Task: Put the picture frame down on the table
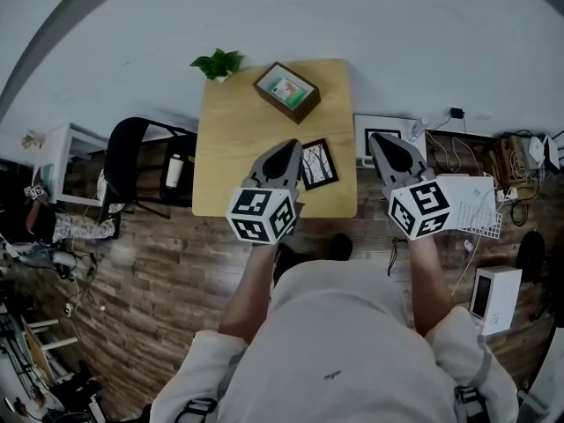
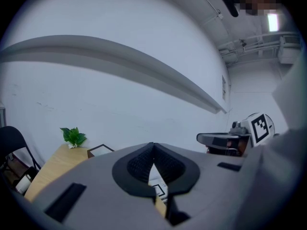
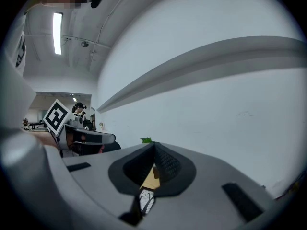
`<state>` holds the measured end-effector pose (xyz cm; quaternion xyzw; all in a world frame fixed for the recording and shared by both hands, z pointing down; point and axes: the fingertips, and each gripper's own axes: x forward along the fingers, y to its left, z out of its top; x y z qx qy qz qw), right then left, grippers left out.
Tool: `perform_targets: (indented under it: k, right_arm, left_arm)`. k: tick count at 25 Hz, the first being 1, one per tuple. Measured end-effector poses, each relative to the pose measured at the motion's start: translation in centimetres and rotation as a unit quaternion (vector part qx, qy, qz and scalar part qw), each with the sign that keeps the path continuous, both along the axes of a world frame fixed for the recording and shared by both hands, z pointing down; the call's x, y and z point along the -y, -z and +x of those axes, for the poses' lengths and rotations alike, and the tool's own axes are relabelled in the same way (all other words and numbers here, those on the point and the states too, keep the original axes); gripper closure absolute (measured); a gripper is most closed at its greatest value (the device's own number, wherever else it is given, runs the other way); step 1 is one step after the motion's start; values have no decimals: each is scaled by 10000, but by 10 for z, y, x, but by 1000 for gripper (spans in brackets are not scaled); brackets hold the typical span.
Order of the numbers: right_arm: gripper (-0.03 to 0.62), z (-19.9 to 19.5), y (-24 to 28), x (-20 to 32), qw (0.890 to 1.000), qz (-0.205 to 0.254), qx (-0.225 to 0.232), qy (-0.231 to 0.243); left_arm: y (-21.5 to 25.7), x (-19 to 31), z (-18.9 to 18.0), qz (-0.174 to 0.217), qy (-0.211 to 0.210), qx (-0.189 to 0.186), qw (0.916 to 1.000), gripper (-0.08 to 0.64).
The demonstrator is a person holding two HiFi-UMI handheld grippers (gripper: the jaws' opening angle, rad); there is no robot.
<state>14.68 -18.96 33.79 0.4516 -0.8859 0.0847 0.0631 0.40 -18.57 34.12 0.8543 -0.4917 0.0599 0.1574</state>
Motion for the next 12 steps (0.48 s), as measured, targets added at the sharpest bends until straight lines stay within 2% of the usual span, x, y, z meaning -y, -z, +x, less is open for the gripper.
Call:
perform_targets:
  k: [12]
  right_arm:
    - [594, 0, -4, -1, 10000, -29, -44, 22]
  left_arm:
    - [-4, -1, 2, 13, -8, 137, 9999, 554]
